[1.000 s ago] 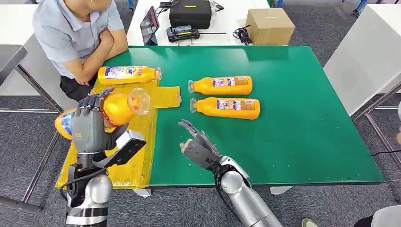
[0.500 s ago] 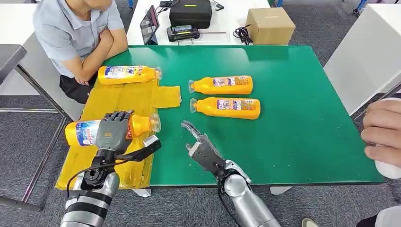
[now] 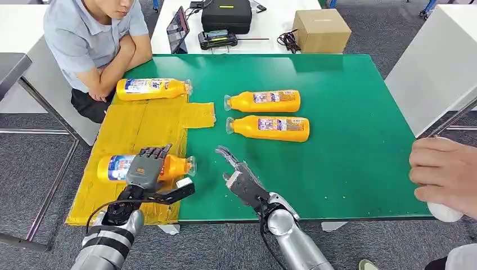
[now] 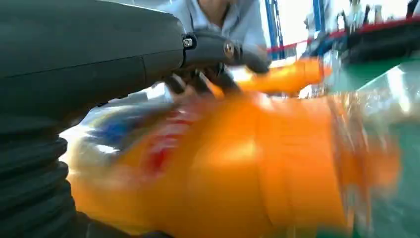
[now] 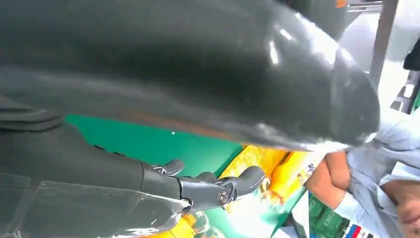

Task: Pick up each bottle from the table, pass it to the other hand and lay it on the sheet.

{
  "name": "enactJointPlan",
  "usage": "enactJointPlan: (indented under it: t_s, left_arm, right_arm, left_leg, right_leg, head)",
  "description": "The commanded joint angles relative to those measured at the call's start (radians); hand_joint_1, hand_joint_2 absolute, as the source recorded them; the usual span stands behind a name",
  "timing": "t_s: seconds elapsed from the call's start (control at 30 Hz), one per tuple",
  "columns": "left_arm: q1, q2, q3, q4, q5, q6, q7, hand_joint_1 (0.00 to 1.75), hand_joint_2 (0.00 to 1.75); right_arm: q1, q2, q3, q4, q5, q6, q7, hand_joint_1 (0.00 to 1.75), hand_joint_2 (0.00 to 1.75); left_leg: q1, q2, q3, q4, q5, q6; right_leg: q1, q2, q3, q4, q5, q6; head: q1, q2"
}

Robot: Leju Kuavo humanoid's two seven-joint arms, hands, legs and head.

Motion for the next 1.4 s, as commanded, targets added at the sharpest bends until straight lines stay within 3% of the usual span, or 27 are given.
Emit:
enactJointPlan:
  t_s: [0.03,0.4,0.8,1.07,1.2,1.33,1.4]
  left_arm:
    - [-0.076,0.034,0.006,0.224,0.003,-0.033,0.015,0.00,1.75]
    - [-0.076,0.024,0.022,0.255,0.004,-0.035,-0.009,0.00,1.75]
    - [0.038,-0.045,-0.105,-0.098,-0.003,-0.162,-0.028,0.00,1.75]
    - [0.119,-0.020,-0.244,-0.334,0.078,-0.246,-0.059,0.00,1.75]
    - [0.148,-0.002,-0.297,-0.433,0.097,-0.219,-0.060,0.00,1.75]
    - [0.223,-0.033,-0.287,-0.599,0.095,-0.122,-0.063,0.00,1.75]
    - [0.284,-0.080,-0.262,-0.719,0.137,-0.068,-0.075,0.00,1.75]
  right_arm:
    - [-0.046,-0.022,0.002,0.085,-0.004,-0.003,-0.009,0.00,0.00]
    - [-0.045,-0.032,-0.015,0.097,-0.001,-0.015,-0.011,0.00,0.00]
    - [-0.012,-0.019,-0.054,0.081,0.022,-0.034,-0.011,0.00,0.00]
    - [0.025,-0.026,-0.087,0.031,0.040,-0.041,-0.003,0.00,0.00]
    - [0.041,-0.025,-0.100,0.006,0.050,-0.045,-0.004,0.00,0.00]
    - [0.082,-0.008,-0.114,-0.107,0.135,-0.115,0.015,0.00,0.00]
    - [0.119,-0.001,-0.124,-0.234,0.288,-0.244,0.032,0.00,0.00]
  left_leg:
    - [0.000,0.000,0.004,-0.001,0.000,-0.001]
    - [0.000,0.000,0.008,-0.001,0.001,-0.002]
    - [0.000,-0.002,0.009,-0.001,0.000,-0.001]
    - [0.000,-0.004,0.003,0.001,0.000,-0.002]
    - [0.001,-0.003,0.004,0.002,-0.001,-0.002]
    - [0.000,-0.002,0.002,0.001,-0.001,-0.002]
    - [0.000,-0.002,0.001,0.001,0.000,-0.001]
  right_leg:
    - [0.001,0.000,0.004,-0.001,0.000,-0.002]
    - [0.000,0.000,0.008,-0.001,0.001,-0.002]
    - [0.000,-0.002,0.010,-0.001,0.000,-0.002]
    - [0.001,-0.003,0.004,0.000,-0.001,-0.002]
    - [0.001,-0.003,0.005,0.001,-0.002,-0.003]
    - [0.001,-0.002,0.003,0.001,-0.001,-0.002]
    - [0.000,-0.002,0.001,0.001,-0.001,-0.001]
  head:
    - [0.000,0.000]
    - [0.000,0.000]
    - [0.000,0.000]
    - [0.000,0.000]
    - [0.000,0.000]
    - [0.000,0.000]
    - [0.000,0.000]
